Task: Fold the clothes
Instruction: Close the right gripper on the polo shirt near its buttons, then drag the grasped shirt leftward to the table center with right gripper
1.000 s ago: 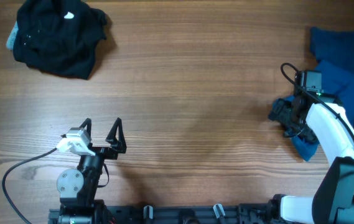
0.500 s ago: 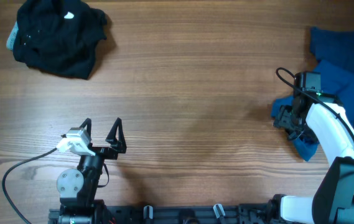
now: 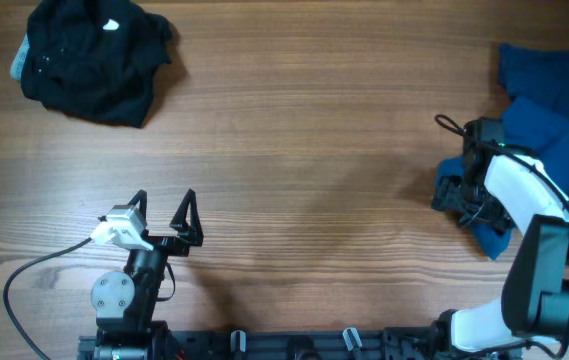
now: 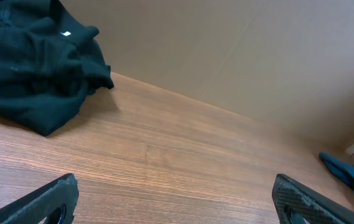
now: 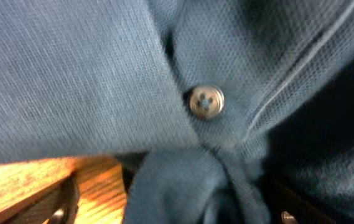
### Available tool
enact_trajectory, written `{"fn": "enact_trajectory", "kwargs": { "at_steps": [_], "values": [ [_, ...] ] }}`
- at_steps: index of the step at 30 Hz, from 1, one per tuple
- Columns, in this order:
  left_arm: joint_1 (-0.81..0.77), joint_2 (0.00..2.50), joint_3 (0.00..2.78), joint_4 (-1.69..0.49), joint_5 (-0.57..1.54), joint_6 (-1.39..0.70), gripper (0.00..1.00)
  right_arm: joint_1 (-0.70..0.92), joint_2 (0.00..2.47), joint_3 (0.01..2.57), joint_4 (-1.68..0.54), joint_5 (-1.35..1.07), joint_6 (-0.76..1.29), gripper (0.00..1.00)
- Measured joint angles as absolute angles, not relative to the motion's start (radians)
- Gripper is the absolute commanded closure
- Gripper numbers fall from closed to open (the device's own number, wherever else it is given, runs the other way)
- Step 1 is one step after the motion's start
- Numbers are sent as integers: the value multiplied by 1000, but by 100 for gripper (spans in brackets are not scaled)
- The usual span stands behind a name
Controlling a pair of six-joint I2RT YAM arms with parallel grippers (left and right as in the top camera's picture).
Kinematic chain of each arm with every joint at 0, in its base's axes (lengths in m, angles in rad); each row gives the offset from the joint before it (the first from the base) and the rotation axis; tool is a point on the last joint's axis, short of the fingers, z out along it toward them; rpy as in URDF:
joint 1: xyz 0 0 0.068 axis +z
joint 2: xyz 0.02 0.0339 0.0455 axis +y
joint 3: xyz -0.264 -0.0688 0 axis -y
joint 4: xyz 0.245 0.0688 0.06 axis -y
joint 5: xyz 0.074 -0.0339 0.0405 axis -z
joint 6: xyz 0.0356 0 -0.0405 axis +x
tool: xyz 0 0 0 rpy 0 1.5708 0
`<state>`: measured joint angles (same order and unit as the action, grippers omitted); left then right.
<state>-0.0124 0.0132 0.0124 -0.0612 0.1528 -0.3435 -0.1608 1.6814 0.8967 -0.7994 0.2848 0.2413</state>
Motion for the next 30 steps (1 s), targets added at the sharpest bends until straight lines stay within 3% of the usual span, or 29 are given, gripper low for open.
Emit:
{"fn": "enact_trajectory", "kwargs": {
  "at_steps": [5, 9, 13, 17, 30],
  "values": [
    [-12, 13, 12, -61, 153, -344, 0, -161, 1696, 907, -787, 282, 235, 30],
    [-12, 13, 12, -61, 153, -344, 0, -161, 1716, 928, -810, 290, 231, 69],
    [-12, 13, 12, -61, 153, -344, 0, -163, 1732, 965, -867, 293, 244, 77],
    [-12, 13, 12, -61, 153, -344, 0, -163, 1733, 1029, -923, 268, 269, 94],
    [-12, 13, 12, -61, 153, -344, 0, -103, 1689, 1374, -1016, -171, 322, 96]
  ]
}}
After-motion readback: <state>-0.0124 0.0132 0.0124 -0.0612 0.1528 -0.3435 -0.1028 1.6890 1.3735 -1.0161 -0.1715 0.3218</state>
